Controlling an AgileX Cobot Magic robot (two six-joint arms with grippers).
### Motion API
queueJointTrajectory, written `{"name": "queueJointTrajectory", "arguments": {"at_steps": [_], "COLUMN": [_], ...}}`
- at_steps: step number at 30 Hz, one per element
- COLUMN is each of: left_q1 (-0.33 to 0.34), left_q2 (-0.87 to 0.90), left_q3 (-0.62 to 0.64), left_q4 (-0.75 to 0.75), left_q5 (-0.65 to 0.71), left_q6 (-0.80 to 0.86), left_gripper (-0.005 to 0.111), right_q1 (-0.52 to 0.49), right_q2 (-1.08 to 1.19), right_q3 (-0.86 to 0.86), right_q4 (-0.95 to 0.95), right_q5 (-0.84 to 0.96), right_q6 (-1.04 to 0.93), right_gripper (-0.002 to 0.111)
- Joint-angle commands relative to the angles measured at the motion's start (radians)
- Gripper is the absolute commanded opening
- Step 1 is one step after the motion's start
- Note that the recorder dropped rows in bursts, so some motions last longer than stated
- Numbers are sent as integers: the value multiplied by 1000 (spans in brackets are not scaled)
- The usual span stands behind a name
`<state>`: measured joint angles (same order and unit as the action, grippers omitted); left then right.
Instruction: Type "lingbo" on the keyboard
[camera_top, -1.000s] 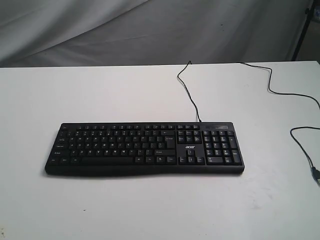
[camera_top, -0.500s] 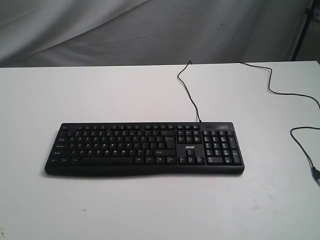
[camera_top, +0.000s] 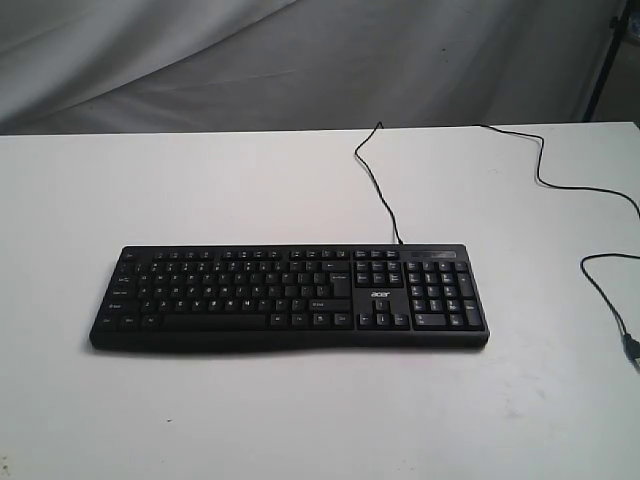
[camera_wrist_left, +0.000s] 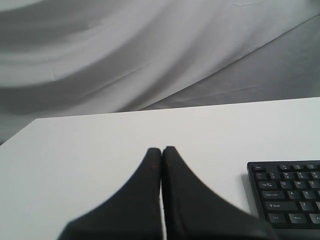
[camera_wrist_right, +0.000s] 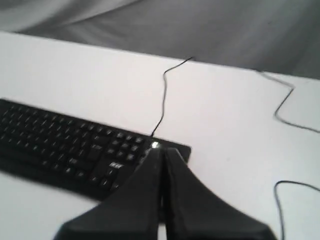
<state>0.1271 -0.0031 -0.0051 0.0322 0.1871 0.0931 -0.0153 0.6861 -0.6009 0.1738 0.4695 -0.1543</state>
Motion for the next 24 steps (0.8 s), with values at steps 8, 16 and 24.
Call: {"name": "queueJointTrajectory", "arguments": {"at_steps": [8,16,24], "left_q1": [-4,-4,-4], "left_q2": [3,3,3], "left_q3": [5,5,5], "left_q4": [-1,-1,-1], "left_q5": [-4,-4,-4], "left_q6": [-3,-3,-3], "left_gripper": [1,1,1], "right_q1": [479,495,564], "right_q2": [689,929,1040], "right_q3": [-405,-568,-571], "right_q4": [79,114,101], "right_q5": [35,20,-98], "right_q6": [-214,-129,-210], "right_gripper": [0,0,0]}}
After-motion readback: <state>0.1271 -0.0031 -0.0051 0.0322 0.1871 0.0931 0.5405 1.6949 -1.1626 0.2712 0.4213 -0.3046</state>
